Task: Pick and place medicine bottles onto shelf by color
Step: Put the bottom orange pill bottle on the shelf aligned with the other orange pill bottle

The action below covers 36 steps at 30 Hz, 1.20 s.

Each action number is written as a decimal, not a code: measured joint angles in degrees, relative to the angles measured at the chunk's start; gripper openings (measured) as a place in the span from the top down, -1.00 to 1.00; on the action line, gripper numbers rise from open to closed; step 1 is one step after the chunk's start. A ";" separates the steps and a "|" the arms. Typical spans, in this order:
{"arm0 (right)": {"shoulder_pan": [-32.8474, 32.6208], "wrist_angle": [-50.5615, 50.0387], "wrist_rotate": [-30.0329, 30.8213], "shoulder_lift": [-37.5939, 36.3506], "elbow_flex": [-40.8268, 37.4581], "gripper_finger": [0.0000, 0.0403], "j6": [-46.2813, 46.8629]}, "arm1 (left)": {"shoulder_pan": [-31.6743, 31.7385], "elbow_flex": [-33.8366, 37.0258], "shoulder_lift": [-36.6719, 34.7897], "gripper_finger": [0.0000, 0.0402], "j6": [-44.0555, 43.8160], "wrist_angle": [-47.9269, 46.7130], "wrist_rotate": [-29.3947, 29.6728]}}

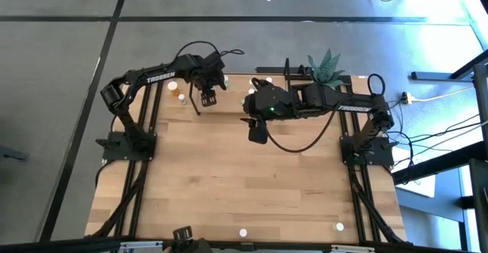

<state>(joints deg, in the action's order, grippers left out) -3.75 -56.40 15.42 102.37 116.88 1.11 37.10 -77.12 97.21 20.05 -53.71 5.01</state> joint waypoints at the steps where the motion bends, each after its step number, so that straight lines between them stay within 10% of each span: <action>1: 0.00 0.00 0.00 0.00 0.00 -0.06 0.09 | 0.02 0.00 0.00 0.05 0.00 0.00 0.00; 36: 0.20 0.19 0.05 0.00 0.00 -0.06 0.09 | 0.28 0.02 -0.02 0.05 -2.00 1.25 0.24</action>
<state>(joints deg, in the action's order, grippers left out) -3.55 -56.21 15.47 102.37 116.88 1.19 37.39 -77.10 97.19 18.06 -52.47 5.25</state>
